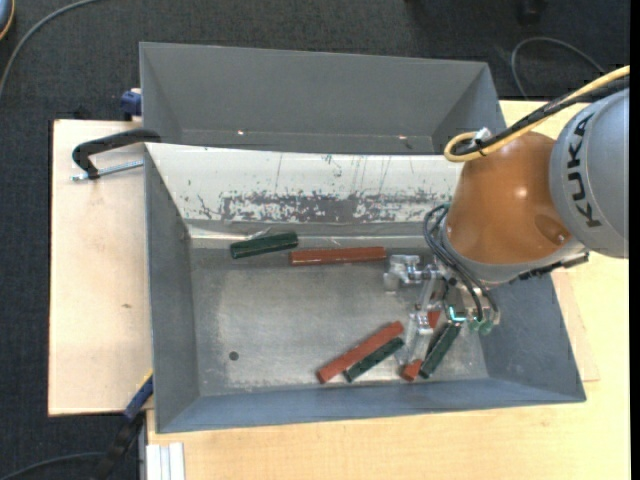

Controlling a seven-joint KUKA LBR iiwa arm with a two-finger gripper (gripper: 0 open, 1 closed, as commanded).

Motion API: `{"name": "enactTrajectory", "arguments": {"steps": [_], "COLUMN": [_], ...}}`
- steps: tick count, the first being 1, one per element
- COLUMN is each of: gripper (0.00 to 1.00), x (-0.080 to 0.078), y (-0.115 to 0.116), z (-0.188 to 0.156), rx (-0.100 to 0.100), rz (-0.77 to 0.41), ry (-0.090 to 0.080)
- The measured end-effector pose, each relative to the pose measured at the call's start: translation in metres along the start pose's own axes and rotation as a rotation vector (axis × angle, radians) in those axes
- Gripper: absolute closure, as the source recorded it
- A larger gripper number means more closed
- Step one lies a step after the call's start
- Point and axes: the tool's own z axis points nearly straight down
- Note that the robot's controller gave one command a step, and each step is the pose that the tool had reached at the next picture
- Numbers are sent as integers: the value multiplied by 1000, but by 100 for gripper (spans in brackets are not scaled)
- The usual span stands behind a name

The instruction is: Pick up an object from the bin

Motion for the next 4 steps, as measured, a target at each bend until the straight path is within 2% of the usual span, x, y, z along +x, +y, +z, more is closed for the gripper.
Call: {"name": "enactTrajectory", "arguments": {"steps": [1, 2, 3, 4], "gripper": [0, 100, 100, 0], "x": [2, -2, 2, 3], "y": [32, 31, 23, 24], "z": [79, 73, -95, -90], "rx": [-1, 0, 2, 1], "rz": [-100, -97, -199, -198], "ry": [1, -9, -19, -10]}}
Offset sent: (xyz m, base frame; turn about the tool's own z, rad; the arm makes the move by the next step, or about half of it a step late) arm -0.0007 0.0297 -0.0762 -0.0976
